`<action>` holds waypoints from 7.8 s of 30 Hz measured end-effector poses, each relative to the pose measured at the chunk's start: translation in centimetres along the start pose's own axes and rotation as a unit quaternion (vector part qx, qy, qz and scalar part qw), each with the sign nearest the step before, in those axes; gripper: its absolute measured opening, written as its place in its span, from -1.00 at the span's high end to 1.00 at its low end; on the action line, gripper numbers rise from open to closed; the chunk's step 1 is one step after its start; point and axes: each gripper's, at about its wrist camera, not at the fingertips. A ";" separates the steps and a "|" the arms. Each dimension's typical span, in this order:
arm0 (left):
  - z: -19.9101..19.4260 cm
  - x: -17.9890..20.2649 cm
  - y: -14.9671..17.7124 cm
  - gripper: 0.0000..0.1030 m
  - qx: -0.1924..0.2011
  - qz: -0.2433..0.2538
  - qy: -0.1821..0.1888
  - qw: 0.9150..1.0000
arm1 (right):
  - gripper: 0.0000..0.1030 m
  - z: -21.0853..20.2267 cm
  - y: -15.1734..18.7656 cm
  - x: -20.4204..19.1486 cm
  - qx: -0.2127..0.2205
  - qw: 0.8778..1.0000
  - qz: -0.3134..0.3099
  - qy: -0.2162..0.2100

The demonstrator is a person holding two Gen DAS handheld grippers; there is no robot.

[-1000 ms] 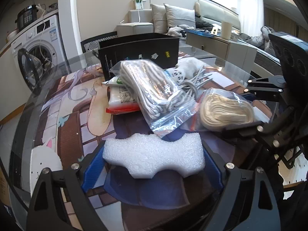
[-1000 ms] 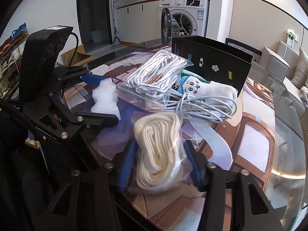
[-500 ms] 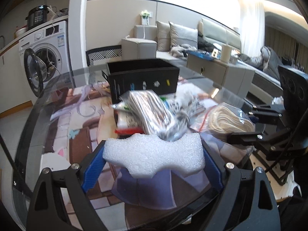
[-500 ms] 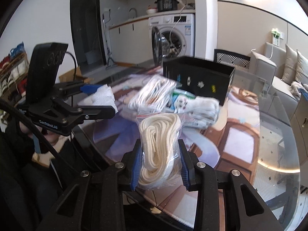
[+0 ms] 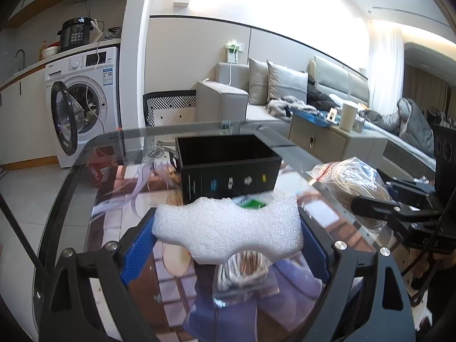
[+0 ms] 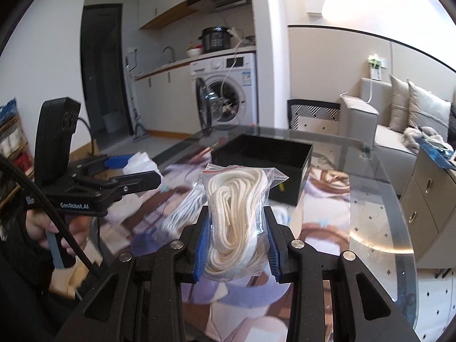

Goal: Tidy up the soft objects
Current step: 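Lift the rope bag with the right tool while the left tool carries the foam over the black box, then release the foam into the black box with the left tool while the right tool drops the rope bag in, then withdraw both tools and move the right tool toward the coiled white cable, then grasp the coiled white cable with the right tool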

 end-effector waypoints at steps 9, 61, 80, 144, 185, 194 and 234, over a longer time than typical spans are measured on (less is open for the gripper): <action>2.7 -1.1 -4.9 -0.75 0.026 -0.014 -0.019 0.999 | 0.32 1.4 -4.8 2.1 0.035 0.998 0.024 0.036; 21.8 -2.6 -6.2 -0.75 -0.101 0.008 -0.051 0.994 | 0.32 22.1 -7.6 7.9 -0.148 0.986 -0.050 0.052; 22.9 -2.9 -6.2 -0.75 -0.104 0.022 -0.044 0.993 | 0.32 25.1 -7.2 8.4 -0.188 0.977 -0.095 0.029; 4.6 -0.5 -2.5 -1.00 -0.029 0.022 -0.076 0.996 | -0.99 7.1 0.3 4.9 -0.084 0.994 0.057 0.045; 7.6 0.3 2.6 -1.00 -0.093 0.029 -0.040 0.994 | -0.99 14.5 4.4 4.6 -0.170 0.982 0.076 0.030; 7.9 0.3 2.7 -1.00 -0.098 0.026 -0.040 0.994 | -0.88 13.9 4.6 4.5 -0.170 0.982 0.075 0.026; 8.3 1.9 3.5 -1.00 -0.115 0.044 -0.020 0.992 | -0.60 9.2 5.9 6.6 -0.138 0.986 0.094 0.012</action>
Point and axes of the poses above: each gripper's, at about its wrist camera, not at the fingertips, and z roughly the way its jaws point, x to its right, y to its underside, and after that the axes turned 8 degrees about x, right-handed
